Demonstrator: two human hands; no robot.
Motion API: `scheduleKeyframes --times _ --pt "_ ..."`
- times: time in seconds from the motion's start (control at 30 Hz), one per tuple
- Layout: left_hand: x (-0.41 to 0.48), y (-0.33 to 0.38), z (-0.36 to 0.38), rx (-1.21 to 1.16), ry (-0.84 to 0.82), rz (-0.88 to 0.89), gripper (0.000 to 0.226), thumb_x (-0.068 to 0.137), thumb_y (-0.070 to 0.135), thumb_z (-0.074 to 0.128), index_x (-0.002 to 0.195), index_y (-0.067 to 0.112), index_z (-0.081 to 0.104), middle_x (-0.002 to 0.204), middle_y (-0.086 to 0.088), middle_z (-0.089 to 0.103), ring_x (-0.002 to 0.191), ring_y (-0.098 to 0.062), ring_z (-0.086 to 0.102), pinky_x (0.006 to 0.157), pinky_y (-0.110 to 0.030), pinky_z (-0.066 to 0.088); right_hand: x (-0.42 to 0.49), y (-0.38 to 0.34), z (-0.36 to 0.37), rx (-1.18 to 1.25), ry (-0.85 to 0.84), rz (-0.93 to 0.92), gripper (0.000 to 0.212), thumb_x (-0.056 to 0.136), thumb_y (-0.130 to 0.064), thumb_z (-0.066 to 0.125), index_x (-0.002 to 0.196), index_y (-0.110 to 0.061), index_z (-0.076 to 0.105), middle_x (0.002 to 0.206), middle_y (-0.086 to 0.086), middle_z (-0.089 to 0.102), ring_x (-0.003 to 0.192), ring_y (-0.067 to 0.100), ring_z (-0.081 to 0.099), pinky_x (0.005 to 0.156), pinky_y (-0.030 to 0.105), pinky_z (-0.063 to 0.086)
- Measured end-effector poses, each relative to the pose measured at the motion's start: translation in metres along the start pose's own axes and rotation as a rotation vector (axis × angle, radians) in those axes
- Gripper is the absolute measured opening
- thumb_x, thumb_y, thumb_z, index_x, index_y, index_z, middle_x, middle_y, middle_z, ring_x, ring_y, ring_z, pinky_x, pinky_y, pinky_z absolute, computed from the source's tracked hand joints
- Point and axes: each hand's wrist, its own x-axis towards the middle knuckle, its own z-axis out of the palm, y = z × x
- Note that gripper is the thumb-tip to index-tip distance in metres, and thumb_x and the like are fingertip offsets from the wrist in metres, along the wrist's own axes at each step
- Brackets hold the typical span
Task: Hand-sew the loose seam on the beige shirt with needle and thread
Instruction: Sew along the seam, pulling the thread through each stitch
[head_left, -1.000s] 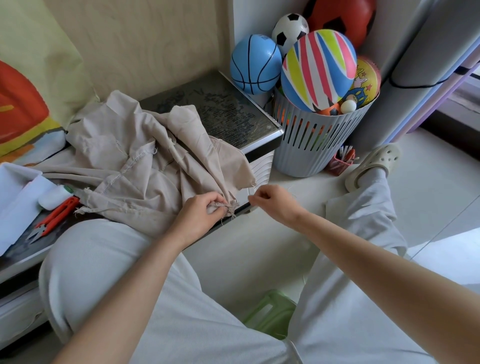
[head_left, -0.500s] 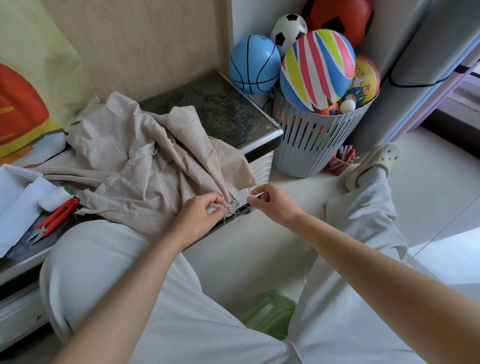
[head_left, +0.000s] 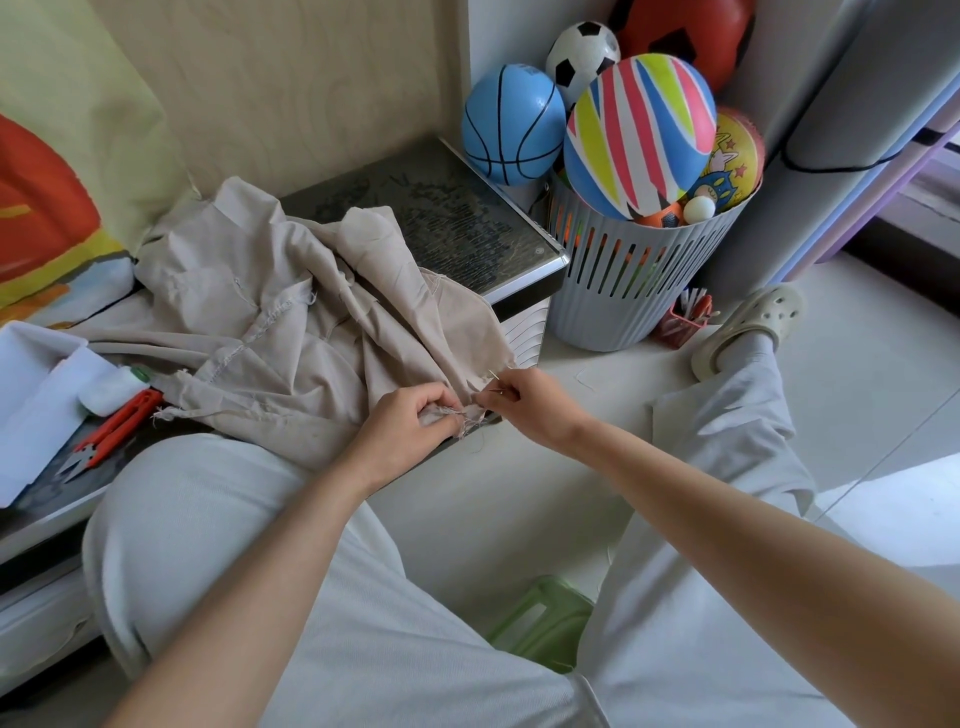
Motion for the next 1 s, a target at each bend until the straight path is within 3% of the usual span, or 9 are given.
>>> scheduleKeyframes --times 0.13,0.4,0.5,0.53,0.6,0.7,0.8,0.9,1.0 --pt "0.0 0.002 0.002 0.004 -0.012 0.013 0.025 0.084 0.011 0.066 0.067 0.026 0.056 0.06 0.02 0.055 0.06 0.001 0.047 0.058 -0.012 0.034 -0.001 0.002 0.001 0.007 0.02 0.025 0.03 0.096 -0.024 0.053 0.068 -0.015 0.047 0.062 -0.006 0.044 0.06 0.012 0.039 0.049 0.011 0.034" --pt "-0.004 0.001 0.0 -0.021 -0.024 -0.034 0.033 0.081 0.003 0.062 0.058 0.023 0.049 0.051 0.013 0.046 0.054 -0.003 0.038 0.054 -0.018 0.029 0.0 0.014 -0.007 0.033 0.066 0.162 0.038 0.1 -0.018 0.04 0.063 -0.021 0.034 0.065 -0.007 0.039 0.061 0.012 0.038 0.051 0.005 0.035" --pt "-0.004 0.002 0.001 -0.028 -0.034 -0.046 0.034 0.079 0.004 0.061 0.055 0.025 0.048 0.051 0.012 0.045 0.054 -0.003 0.037 0.053 -0.017 0.029 -0.005 0.023 -0.011 0.043 0.098 0.263 0.032 0.1 -0.014 0.036 0.074 0.001 0.048 0.072 0.009 0.049 0.075 0.032 0.048 0.061 0.021 0.041" --pt "-0.004 0.003 0.001 -0.032 -0.039 -0.046 0.033 0.078 0.006 0.06 0.054 0.026 0.048 0.051 0.012 0.045 0.054 -0.003 0.038 0.053 -0.017 0.029 -0.006 0.027 -0.01 0.035 0.098 0.285 0.031 0.099 -0.01 0.035 0.089 0.013 0.053 0.083 0.022 0.055 0.09 0.042 0.051 0.075 0.034 0.044" --pt "-0.004 0.003 0.001 -0.043 -0.046 -0.048 0.03 0.075 0.011 0.059 0.053 0.028 0.049 0.051 0.012 0.046 0.054 -0.004 0.038 0.053 -0.017 0.029 -0.007 0.033 -0.009 0.026 0.091 0.305 0.031 0.097 -0.004 0.034 0.108 0.019 0.051 0.111 0.033 0.057 0.108 0.042 0.05 0.085 0.042 0.041" --pt "-0.004 0.003 0.001 -0.062 -0.05 -0.059 0.015 0.069 0.02 0.055 0.055 0.025 0.05 0.052 0.011 0.044 0.055 -0.004 0.036 0.054 -0.019 0.029 -0.009 0.028 -0.008 0.077 0.082 0.222 0.03 0.1 -0.013 0.034 0.11 0.007 0.054 0.096 0.012 0.058 0.086 0.025 0.052 0.067 0.031 0.036" --pt "-0.004 0.001 0.001 -0.066 -0.054 -0.056 0.011 0.068 0.021 0.055 0.058 0.02 0.05 0.053 0.01 0.044 0.057 -0.006 0.036 0.056 -0.023 0.03 -0.011 0.012 -0.007 0.426 0.044 0.152 0.028 0.103 -0.016 0.031 0.106 0.001 0.054 0.065 -0.014 0.052 0.053 0.0 0.037 0.053 0.015 0.031" --pt "-0.005 0.001 0.001 -0.051 -0.059 -0.056 0.008 0.067 0.022 0.055 0.06 0.021 0.051 0.054 0.01 0.044 0.057 -0.006 0.037 0.057 -0.023 0.03 -0.014 -0.002 -0.009 0.834 -0.037 0.111 0.029 0.105 -0.013 0.026 0.083 -0.009 0.044 0.056 -0.009 0.052 0.043 0.004 0.022 0.044 0.013 0.022" --pt "-0.005 0.0 0.0 -0.061 -0.066 -0.056 0.011 0.069 0.021 0.056 0.061 0.02 0.051 0.054 0.01 0.044 0.057 -0.007 0.036 0.057 -0.023 0.03 -0.011 -0.002 -0.008 0.752 -0.029 0.094 0.031 0.104 -0.016 0.031 0.073 -0.016 0.034 0.06 -0.001 0.028 0.05 0.009 0.02 0.045 0.016 0.02"
